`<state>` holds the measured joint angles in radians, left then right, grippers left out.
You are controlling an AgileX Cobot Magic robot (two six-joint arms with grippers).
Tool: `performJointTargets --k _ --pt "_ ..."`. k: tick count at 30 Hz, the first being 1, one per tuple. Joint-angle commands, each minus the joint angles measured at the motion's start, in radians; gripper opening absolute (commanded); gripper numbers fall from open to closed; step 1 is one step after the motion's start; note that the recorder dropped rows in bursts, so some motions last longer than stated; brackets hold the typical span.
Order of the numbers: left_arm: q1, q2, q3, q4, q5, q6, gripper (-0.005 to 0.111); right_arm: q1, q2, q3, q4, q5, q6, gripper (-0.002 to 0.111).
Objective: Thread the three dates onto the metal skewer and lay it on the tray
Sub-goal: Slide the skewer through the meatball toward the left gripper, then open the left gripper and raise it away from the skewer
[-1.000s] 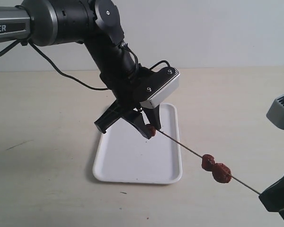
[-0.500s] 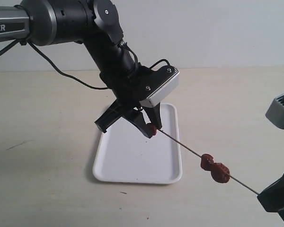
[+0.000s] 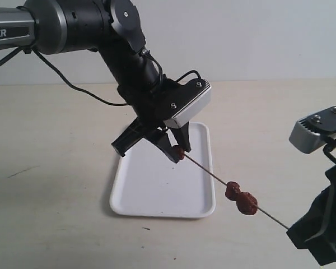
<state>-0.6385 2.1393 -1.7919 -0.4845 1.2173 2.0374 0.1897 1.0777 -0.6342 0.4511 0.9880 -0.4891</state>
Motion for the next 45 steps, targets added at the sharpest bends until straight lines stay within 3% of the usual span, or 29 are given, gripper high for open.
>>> performJointTargets --k 1,8,18,37,45 --pt "0.001 -0.012 0.001 -0.038 0.004 0.004 0.03 -0.003 0.039 -0.001 0.023 -0.039 -0.027 0.0" --pt "-0.001 -0.012 0.001 -0.053 0.004 0.024 0.03 -0.003 0.123 -0.009 0.046 -0.13 -0.07 0.0" --pt "-0.023 -0.012 0.001 -0.073 0.004 0.029 0.03 -0.003 0.271 -0.152 0.065 -0.157 -0.093 0.0" --pt "-0.023 -0.012 0.001 -0.182 0.004 0.022 0.03 -0.003 0.296 -0.153 0.072 -0.207 -0.093 0.0" --pt "-0.023 -0.013 0.001 -0.229 0.004 -0.122 0.06 -0.003 0.296 -0.153 0.072 -0.241 -0.086 0.0"
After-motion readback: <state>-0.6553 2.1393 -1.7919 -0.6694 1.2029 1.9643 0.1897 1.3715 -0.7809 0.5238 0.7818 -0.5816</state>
